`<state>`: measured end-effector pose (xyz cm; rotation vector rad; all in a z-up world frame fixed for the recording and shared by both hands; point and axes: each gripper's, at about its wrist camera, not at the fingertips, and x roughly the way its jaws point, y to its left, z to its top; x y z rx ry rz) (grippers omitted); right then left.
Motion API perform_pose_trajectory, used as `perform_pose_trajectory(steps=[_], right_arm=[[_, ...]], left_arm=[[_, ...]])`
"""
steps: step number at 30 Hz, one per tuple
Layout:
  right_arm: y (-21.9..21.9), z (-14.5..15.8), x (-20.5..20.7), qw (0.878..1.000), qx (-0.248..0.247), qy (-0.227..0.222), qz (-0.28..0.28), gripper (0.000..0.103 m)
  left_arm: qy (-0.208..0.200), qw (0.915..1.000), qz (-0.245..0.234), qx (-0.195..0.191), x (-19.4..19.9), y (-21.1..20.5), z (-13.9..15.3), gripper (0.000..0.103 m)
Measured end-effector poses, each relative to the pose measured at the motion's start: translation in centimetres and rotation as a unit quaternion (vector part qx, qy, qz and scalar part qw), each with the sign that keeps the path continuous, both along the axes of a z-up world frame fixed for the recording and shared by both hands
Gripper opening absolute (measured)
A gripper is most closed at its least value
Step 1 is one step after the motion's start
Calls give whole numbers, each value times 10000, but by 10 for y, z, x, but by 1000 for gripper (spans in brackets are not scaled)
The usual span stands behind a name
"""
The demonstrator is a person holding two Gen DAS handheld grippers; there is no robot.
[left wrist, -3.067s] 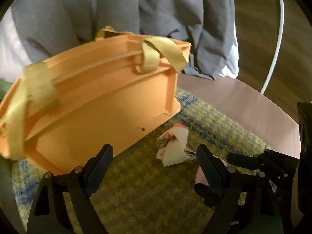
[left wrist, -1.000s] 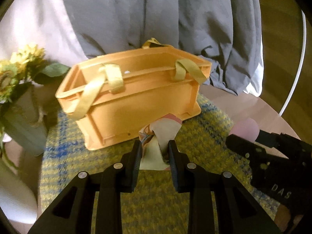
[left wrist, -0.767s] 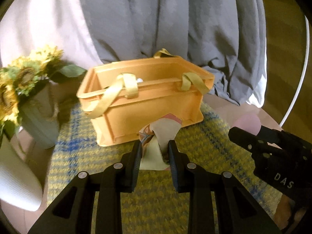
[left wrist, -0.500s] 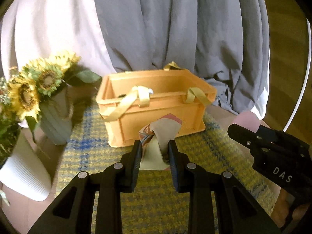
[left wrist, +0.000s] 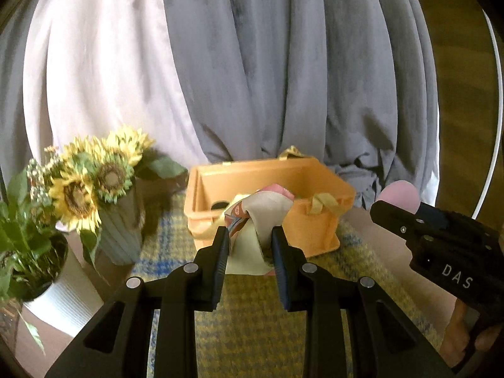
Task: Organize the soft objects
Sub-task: 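Carry the patterned cloth and pink sponge with both tools over the crate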
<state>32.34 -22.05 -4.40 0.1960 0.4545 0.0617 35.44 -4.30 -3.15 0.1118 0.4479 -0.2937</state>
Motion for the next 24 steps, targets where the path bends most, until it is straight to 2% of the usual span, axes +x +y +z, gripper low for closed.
perform_pose_trajectory(steps=[13, 24], right_arm=[[-6, 31, 16, 9988, -5, -496, -11, 51], [-12, 54, 40, 9971, -18, -766, -47, 51]], left_arm=[[-576, 9983, -31, -89, 14, -7, 37, 28], [-830, 9965, 12, -130, 37, -10, 56, 28]])
